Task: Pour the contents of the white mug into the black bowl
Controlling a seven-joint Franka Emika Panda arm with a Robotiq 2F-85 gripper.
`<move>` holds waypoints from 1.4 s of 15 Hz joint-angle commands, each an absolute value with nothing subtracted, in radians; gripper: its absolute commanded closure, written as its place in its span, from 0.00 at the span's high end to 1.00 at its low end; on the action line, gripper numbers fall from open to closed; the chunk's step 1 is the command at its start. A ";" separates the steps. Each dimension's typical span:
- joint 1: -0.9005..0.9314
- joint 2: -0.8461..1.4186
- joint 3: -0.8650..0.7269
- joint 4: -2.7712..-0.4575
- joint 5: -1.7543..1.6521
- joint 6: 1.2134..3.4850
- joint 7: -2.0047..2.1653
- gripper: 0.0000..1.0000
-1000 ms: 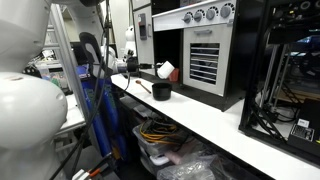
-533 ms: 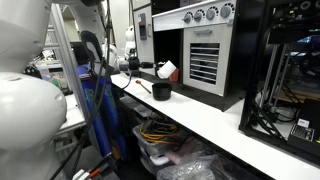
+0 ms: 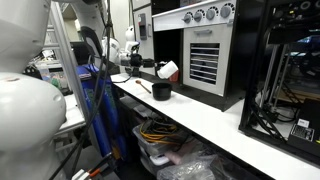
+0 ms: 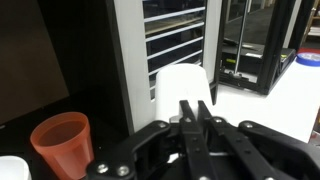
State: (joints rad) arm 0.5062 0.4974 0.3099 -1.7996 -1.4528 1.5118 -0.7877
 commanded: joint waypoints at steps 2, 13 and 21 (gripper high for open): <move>0.465 0.455 0.340 -1.784 -1.349 1.525 -0.747 0.02; 0.394 0.351 0.360 -1.789 -1.114 1.671 -0.626 0.02; 0.326 0.277 0.340 -1.824 -0.953 1.886 -0.585 0.02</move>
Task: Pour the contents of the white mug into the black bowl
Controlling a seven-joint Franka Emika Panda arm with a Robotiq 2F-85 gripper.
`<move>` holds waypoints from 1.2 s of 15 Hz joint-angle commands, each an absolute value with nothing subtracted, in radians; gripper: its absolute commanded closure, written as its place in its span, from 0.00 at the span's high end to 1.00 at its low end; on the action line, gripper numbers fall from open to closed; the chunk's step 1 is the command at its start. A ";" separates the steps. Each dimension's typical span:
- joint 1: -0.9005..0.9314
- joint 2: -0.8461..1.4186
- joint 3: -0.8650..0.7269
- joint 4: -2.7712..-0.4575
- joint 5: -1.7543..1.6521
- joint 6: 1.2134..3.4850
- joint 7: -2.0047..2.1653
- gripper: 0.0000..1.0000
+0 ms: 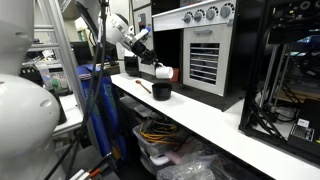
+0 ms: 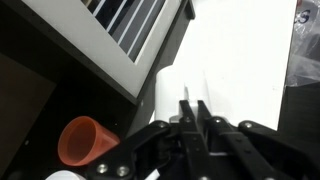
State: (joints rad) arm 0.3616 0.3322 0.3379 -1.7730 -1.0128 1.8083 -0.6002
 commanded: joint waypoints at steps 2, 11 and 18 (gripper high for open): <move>0.304 0.251 0.337 -1.843 -0.900 1.941 -0.591 0.02; 0.243 0.106 0.296 -1.959 -0.685 2.078 -0.611 0.02; 0.209 -0.025 0.239 -2.109 -0.530 2.290 -0.684 0.02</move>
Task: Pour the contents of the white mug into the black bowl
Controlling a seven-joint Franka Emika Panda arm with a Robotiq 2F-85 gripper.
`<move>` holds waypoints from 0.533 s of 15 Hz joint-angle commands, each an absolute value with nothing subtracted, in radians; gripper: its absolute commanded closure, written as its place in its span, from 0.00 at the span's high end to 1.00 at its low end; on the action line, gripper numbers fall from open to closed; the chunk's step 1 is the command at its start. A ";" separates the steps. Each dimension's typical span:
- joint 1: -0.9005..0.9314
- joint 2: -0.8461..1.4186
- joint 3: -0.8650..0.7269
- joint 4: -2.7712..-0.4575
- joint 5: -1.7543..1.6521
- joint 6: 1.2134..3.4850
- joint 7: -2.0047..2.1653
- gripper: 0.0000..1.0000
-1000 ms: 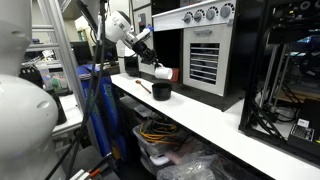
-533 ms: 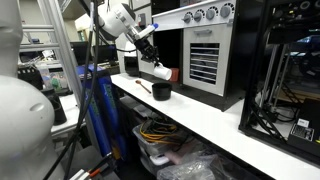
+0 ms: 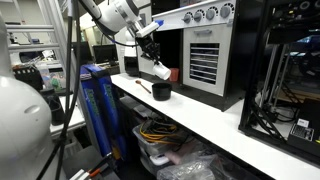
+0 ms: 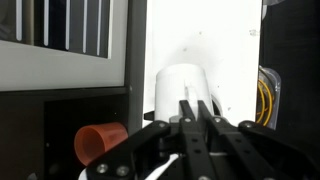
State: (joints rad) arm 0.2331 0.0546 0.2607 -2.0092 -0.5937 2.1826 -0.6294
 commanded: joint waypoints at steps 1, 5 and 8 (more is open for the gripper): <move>0.206 -0.042 0.228 -2.132 -0.515 2.321 -0.695 0.02; 0.196 -0.100 0.181 -2.213 -0.408 2.428 -0.775 0.02; 0.189 -0.145 0.136 -2.279 -0.301 2.499 -0.856 0.02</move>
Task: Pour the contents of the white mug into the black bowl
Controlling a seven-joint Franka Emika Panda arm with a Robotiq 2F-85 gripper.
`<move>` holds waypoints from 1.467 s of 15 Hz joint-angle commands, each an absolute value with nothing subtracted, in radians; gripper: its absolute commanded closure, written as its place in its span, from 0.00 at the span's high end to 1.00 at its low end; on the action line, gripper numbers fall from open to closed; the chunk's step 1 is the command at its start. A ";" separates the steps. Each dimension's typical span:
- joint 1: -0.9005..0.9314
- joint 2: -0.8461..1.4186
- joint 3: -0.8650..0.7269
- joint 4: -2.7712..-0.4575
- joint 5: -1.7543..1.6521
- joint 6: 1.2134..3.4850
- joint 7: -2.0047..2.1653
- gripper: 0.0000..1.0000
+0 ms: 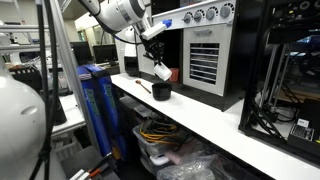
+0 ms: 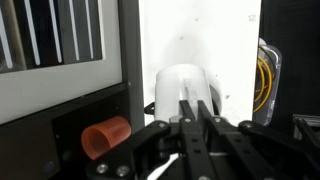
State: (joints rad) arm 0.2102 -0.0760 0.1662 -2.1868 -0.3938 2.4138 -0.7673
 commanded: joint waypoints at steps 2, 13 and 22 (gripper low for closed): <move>0.186 -0.176 0.105 -2.320 -0.236 2.531 -0.899 0.02; 0.247 -0.338 -0.109 -2.581 0.103 2.825 -1.146 0.02; 0.578 -0.426 -0.452 -2.732 0.542 3.012 -1.546 0.02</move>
